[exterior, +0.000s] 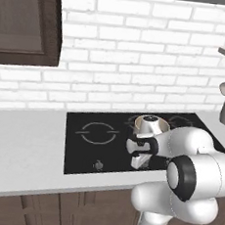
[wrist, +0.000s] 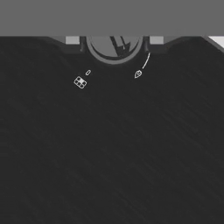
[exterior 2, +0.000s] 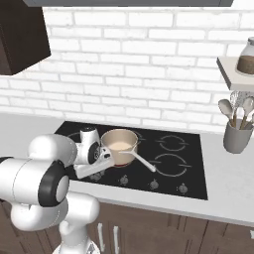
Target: Turn off the front center burner of the stove.
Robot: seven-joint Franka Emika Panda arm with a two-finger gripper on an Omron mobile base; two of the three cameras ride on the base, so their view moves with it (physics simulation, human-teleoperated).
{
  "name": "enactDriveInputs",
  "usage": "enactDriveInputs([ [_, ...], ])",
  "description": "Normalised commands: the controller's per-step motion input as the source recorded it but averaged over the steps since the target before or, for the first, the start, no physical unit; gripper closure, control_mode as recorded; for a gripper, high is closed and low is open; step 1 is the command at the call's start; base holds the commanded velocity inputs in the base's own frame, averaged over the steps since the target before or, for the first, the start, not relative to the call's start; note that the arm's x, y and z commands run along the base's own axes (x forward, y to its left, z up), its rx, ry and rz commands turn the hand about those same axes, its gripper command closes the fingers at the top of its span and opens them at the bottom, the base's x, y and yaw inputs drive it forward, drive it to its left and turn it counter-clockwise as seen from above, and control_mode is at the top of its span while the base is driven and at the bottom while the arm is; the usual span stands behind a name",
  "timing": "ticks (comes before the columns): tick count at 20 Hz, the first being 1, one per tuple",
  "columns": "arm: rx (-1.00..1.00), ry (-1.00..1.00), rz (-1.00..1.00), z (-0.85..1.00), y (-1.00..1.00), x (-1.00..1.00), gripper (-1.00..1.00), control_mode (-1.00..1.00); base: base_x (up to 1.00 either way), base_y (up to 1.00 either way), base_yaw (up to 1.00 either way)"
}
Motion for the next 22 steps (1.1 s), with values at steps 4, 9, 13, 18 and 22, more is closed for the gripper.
enactDriveInputs([
  [4, 0.09, -0.08, -0.29, 0.00, -0.17, 0.00, 1.00, -1.00, 0.00, 0.00, 0.00],
  [9, 0.11, -0.14, -0.41, 0.00, -0.14, 0.00, 1.00, -1.00, 0.00, 0.00, 0.00],
  [13, 0.09, -0.17, -0.47, 0.01, -0.11, 0.00, 1.00, -1.00, 0.00, 0.00, 0.00],
  [18, 0.09, -0.17, -0.52, 0.01, -0.11, 0.03, 1.00, -1.00, 0.00, 0.00, 0.00],
  [22, 0.10, -0.18, -0.57, 0.00, -0.15, 0.07, 1.00, -1.00, 0.00, 0.00, 0.00],
])
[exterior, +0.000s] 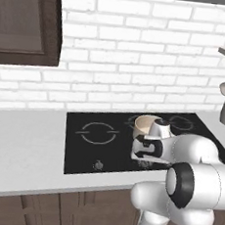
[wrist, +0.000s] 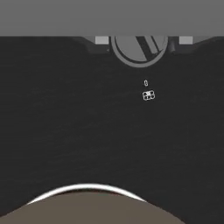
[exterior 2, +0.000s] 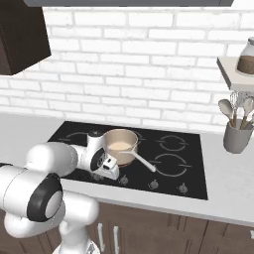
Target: Turn off the front center burner of the stove.
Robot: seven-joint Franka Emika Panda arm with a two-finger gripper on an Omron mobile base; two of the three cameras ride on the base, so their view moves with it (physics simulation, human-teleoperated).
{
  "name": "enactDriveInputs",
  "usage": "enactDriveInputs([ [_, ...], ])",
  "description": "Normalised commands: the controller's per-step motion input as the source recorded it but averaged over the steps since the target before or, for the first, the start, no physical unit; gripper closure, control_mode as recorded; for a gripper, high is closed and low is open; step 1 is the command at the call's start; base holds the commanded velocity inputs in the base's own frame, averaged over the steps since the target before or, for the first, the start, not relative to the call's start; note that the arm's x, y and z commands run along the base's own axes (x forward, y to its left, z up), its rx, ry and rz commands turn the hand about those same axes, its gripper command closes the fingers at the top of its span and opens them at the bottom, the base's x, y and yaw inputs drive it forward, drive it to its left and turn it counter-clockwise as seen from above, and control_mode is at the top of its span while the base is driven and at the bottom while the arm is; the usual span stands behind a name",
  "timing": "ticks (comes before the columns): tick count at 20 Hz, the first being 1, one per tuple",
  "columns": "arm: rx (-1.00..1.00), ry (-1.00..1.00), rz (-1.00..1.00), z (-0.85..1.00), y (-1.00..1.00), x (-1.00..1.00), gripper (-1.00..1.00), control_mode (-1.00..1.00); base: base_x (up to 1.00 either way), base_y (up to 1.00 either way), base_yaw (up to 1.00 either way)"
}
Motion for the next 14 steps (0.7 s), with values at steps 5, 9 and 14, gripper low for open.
enactDriveInputs([
  [5, 0.12, -0.22, -0.61, 0.00, -0.26, 0.00, 1.00, -1.00, 0.00, 0.00, 0.00],
  [9, 0.13, -0.22, -0.66, 0.00, -0.33, 0.00, 1.00, -1.00, 0.00, 0.00, 0.00],
  [14, 0.10, -0.18, -0.73, 0.00, -0.22, 0.00, 1.00, -1.00, 0.00, 0.00, 0.00],
])
